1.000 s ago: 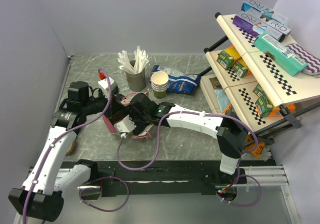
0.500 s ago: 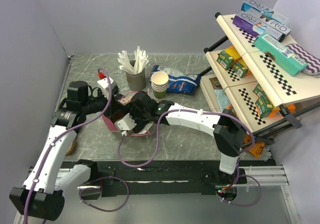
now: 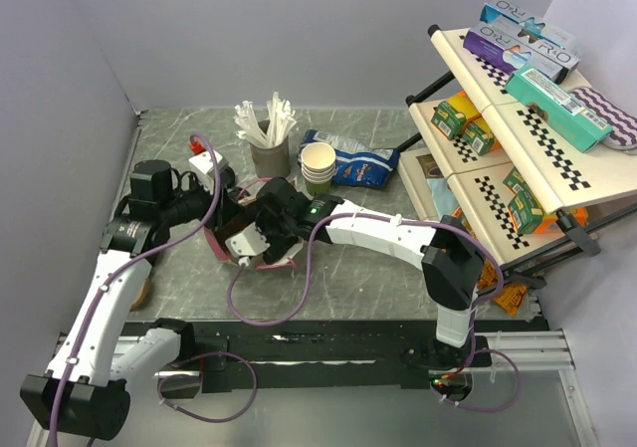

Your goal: Pack the takeout coffee

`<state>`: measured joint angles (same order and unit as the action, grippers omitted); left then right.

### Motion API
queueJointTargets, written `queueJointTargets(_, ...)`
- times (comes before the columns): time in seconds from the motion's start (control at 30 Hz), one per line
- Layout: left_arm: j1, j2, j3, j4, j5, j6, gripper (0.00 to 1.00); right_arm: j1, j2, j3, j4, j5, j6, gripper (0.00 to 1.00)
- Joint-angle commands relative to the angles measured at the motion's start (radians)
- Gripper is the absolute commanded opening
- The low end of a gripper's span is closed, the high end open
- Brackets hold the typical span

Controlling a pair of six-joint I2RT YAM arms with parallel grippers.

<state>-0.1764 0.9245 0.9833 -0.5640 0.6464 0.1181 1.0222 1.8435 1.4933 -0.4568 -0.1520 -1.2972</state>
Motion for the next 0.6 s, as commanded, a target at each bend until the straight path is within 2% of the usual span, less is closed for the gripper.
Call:
queueJointTargets(0.0,-0.017,-0.030,0.034,-0.096,0.081,-0.052,0.45,-0.024,0.033,0.042,-0.057,-0.017,0.096,0.19)
queueJointTargets(0.13,-0.002,-0.108,0.058,-0.037,0.015,-0.078,0.64,-0.024,0.033,0.042,-0.059,-0.017,0.099,0.16)
queueJointTargets(0.23,0.008,-0.191,0.083,-0.023,-0.007,-0.061,0.71,-0.024,0.033,0.050,-0.060,-0.021,0.102,0.14)
queueJointTargets(0.3,0.006,-0.243,0.103,-0.043,-0.011,-0.012,0.74,-0.025,0.033,0.053,-0.059,-0.020,0.105,0.14)
queueJointTargets(0.47,0.006,-0.294,0.187,-0.316,0.003,0.216,0.76,-0.022,0.022,0.041,-0.042,-0.021,0.102,0.13)
queueJointTargets(0.57,0.006,-0.309,0.201,-0.378,-0.036,0.267,0.76,-0.025,0.017,0.024,-0.020,-0.018,0.105,0.12)
